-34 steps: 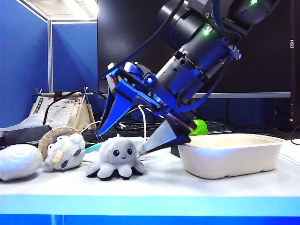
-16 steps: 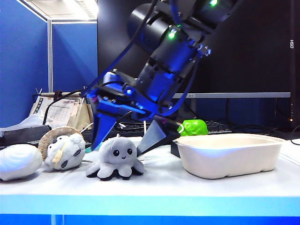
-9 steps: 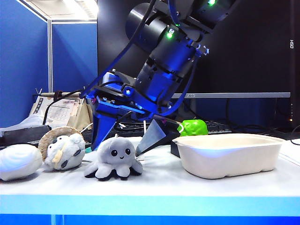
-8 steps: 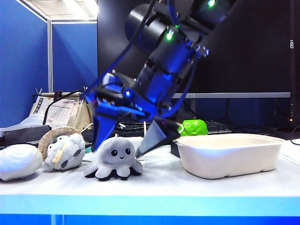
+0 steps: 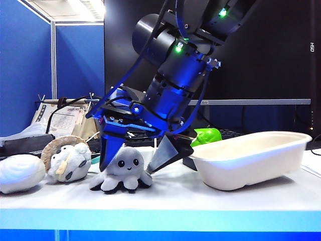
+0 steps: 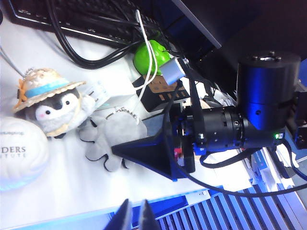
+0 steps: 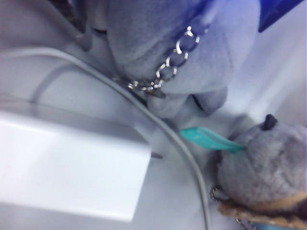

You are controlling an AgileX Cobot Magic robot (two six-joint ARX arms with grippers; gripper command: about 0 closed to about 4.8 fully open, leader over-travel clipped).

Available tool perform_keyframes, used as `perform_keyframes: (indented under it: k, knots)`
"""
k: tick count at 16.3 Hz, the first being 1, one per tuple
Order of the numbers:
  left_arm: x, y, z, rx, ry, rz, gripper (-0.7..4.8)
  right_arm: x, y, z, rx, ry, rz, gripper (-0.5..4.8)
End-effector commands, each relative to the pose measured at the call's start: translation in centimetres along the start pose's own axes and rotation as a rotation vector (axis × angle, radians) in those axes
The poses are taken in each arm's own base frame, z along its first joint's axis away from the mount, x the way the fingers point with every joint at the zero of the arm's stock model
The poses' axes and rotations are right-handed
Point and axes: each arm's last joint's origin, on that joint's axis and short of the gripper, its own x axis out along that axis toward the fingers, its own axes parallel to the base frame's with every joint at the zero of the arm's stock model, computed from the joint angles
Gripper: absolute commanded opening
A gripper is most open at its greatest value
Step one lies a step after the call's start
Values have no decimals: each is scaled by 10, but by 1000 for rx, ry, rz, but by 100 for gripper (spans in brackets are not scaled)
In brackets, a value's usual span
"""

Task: Identity fluffy octopus among items on the table, put them into the paper lunch box.

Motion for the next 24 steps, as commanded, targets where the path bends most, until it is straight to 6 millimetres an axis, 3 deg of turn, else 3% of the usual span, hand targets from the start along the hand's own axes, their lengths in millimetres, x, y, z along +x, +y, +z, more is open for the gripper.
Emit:
perform_keyframes:
  k: [1, 6, 8, 10, 11, 12, 21, 24]
  knots:
    - [-1, -2, 2, 11, -9, -12, 35, -2, 2, 3, -6, -17, 7, 479]
    - [-1, -2, 2, 11, -9, -12, 35, -2, 2, 3, -7, -17, 9, 479]
    - [-1, -2, 2, 11, -9, -11, 35, -2, 2, 3, -7, -15, 13, 433]
    - [-1, -2, 2, 11, -10, -10, 35, -2, 3, 3, -7, -14, 16, 421]
    - [-1, -2, 2, 11, -10, -10, 35, -1, 5, 2, -11, -11, 23, 353]
    - [-1, -2, 2, 11, -10, -10, 35, -1, 7, 2, -16, -11, 25, 339]
    - [-1, -2, 2, 11, -10, -10, 35, -4, 8, 3, -17, -11, 41, 332]
    - [-1, -2, 2, 11, -10, -10, 35, -19, 11, 9, -21, -45, 50, 332]
